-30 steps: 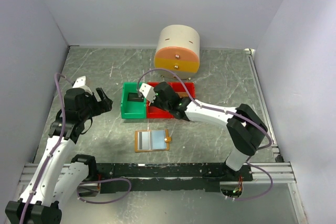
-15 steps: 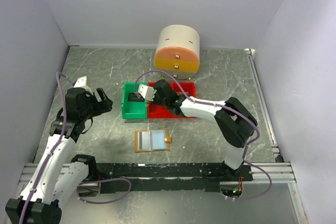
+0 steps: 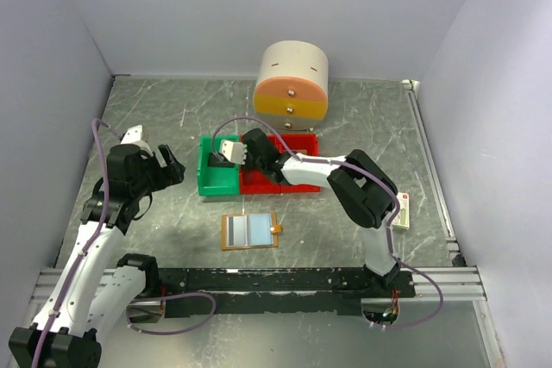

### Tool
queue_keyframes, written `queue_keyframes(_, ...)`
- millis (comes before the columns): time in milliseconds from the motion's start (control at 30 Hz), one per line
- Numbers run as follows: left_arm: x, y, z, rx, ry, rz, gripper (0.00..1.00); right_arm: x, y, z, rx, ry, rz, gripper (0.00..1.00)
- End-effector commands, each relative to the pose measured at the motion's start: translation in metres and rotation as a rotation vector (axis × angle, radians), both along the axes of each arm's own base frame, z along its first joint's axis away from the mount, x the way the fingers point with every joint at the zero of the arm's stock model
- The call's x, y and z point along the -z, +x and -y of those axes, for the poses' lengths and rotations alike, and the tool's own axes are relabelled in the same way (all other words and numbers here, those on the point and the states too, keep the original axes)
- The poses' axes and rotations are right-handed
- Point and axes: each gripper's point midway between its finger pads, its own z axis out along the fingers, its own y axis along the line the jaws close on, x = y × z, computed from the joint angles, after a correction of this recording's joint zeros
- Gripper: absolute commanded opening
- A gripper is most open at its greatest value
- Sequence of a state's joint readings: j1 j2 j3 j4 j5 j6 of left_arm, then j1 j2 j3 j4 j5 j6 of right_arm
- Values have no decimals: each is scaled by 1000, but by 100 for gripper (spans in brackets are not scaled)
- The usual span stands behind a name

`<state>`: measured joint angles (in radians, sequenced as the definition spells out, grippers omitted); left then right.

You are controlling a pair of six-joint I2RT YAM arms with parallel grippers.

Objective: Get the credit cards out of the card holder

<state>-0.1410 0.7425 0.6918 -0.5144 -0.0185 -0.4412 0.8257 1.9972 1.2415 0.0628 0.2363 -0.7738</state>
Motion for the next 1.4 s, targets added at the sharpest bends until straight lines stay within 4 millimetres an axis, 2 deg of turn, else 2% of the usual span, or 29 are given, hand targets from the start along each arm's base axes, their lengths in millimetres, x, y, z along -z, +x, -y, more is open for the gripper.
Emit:
queue_keyframes(0, -13, 4, -2, 2, 10, 47, 91, 0, 6, 1, -4, -6, 45, 3)
queue_keyframes(100, -12, 4, -1, 8, 9, 44, 91, 1, 4, 3, -8, -5, 47, 11)
queue_keyframes(233, -11, 4, -1, 8, 10, 39, 91, 2, -4, 1, -26, 17, 11, 28)
queue_keyframes(367, -11, 4, 0, 16, 8, 40, 91, -2, -9, 3, -26, 38, 0, 37)
queue_keyframes(467, -10, 4, 2, 24, 6, 36, 90, -5, -12, 5, -27, 60, -23, 51)
queue_keyframes(667, -9, 4, 3, 28, 5, 31, 90, -16, -17, 7, -13, 139, -57, 55)
queue_keyframes(800, -8, 5, 3, 30, 5, 29, 90, -42, -17, 3, 17, 249, -50, 56)
queue_keyframes(900, -8, 5, 4, 33, 3, 26, 90, -75, -23, -1, 38, 384, -36, 56)
queue_keyframes(1033, -7, 5, 4, 38, 2, 20, 90, -124, -38, 7, 138, 665, -32, 58)
queue_keyframes(1133, -5, 4, 5, 41, -4, 17, 90, -138, -60, 26, 312, 990, -140, 79)
queue_keyframes(1233, -1, 5, 7, 35, -14, -10, 89, -122, -86, 28, 423, 1118, -356, 80)
queue_keyframes(1367, 6, 6, 8, 40, -12, -57, 88, -96, -123, 18, 543, 1130, -671, 79)
